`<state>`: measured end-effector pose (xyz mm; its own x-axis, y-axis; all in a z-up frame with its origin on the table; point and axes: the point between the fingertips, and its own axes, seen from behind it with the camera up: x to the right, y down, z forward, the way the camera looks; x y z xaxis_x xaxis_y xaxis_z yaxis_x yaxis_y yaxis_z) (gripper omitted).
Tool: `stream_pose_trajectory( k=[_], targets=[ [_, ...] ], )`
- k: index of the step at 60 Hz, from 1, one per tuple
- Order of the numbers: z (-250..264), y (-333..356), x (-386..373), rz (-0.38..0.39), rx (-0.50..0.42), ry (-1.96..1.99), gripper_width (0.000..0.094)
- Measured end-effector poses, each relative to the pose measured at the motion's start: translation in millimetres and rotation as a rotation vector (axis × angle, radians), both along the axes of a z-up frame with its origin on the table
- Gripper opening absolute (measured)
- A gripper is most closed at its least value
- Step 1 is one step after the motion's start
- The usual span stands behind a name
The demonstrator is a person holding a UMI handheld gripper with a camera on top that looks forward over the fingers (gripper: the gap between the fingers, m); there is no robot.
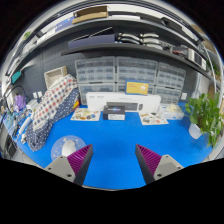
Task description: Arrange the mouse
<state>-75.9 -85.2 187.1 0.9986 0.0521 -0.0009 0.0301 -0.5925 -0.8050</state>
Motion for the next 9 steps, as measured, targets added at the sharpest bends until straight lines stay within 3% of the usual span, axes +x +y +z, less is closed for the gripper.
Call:
stream_pose_trajectory(
  k=[9],
  targets=[
    [-1.9,-13.2,35.2,-0.042,0.004,-0.001,0.0867]
  ],
)
